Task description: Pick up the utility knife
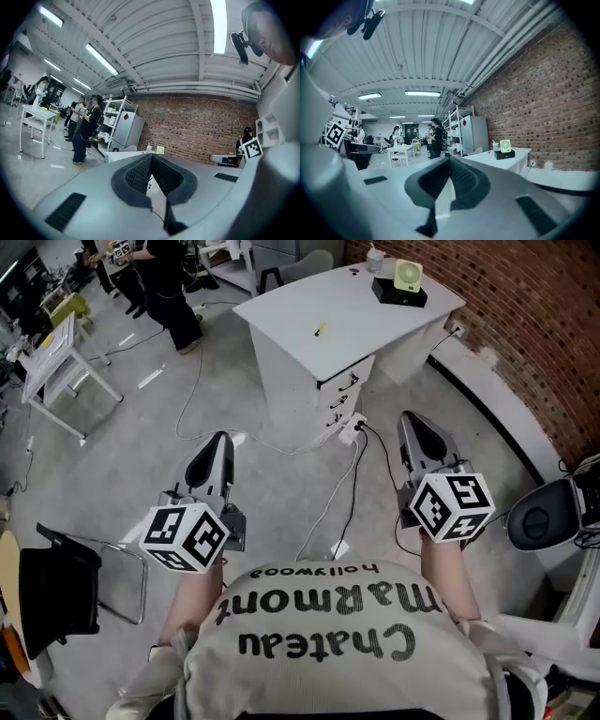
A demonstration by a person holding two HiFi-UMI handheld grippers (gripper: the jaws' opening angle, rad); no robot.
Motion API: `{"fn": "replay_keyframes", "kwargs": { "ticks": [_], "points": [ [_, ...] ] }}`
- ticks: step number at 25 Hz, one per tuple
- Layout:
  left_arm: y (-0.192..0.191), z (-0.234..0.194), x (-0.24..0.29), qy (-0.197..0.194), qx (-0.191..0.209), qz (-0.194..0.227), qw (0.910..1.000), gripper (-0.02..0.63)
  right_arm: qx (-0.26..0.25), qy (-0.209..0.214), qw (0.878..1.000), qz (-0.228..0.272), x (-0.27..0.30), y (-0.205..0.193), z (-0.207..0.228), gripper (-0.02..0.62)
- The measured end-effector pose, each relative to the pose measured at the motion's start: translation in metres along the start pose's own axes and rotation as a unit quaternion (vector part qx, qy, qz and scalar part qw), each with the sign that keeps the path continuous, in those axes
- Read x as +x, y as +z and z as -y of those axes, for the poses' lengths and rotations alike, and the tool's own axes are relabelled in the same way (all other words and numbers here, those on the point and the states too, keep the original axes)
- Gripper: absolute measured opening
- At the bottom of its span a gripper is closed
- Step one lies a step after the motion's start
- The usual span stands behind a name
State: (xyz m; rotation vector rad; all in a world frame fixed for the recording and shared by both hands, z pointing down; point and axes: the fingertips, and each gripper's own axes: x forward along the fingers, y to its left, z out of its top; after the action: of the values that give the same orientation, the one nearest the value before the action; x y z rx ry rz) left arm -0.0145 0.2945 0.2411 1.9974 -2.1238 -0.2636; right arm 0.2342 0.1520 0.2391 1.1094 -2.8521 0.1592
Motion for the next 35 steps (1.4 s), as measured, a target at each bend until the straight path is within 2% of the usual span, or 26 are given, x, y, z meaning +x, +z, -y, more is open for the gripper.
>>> {"fn": "replay_keyframes", "kwargs": {
  "ticks": [4, 8, 13, 21, 27, 35],
  "points": [
    [-0.004, -0.021, 0.014, -0.009, 0.002, -0.006, 0.9999, 0.002, 0.006, -0.010, 1.000, -0.016, 0.021, -0.018, -0.006, 0.003],
    [-0.026, -0.030, 0.028, -0.021, -0.009, -0.015, 0.9996, 0.002, 0.030, -0.022, 0.998, -0.045, 0.036, -0.047, 0.004, 0.003],
    [-0.051, -0.050, 0.032, -0.007, -0.019, -0.041, 0.9989, 0.002, 0.059, -0.020, 0.996, -0.059, 0.052, -0.067, 0.005, 0.003],
    [-0.043, -0.062, 0.062, -0.008, -0.027, -0.020, 0.9994, 0.002, 0.044, -0.005, 0.997, -0.055, 0.094, -0.061, 0.014, 0.003],
    [-0.031, -0.079, 0.103, 0.019, -0.028, -0.018, 0.9993, 0.000, 0.052, 0.006, 0.997, -0.059, 0.144, -0.056, 0.040, 0.003],
    [-0.011, -0.085, 0.167, 0.026, -0.011, 0.000, 0.9996, 0.002, 0.048, 0.030, 0.997, -0.045, 0.217, -0.031, 0.077, 0.003]
  ]
}}
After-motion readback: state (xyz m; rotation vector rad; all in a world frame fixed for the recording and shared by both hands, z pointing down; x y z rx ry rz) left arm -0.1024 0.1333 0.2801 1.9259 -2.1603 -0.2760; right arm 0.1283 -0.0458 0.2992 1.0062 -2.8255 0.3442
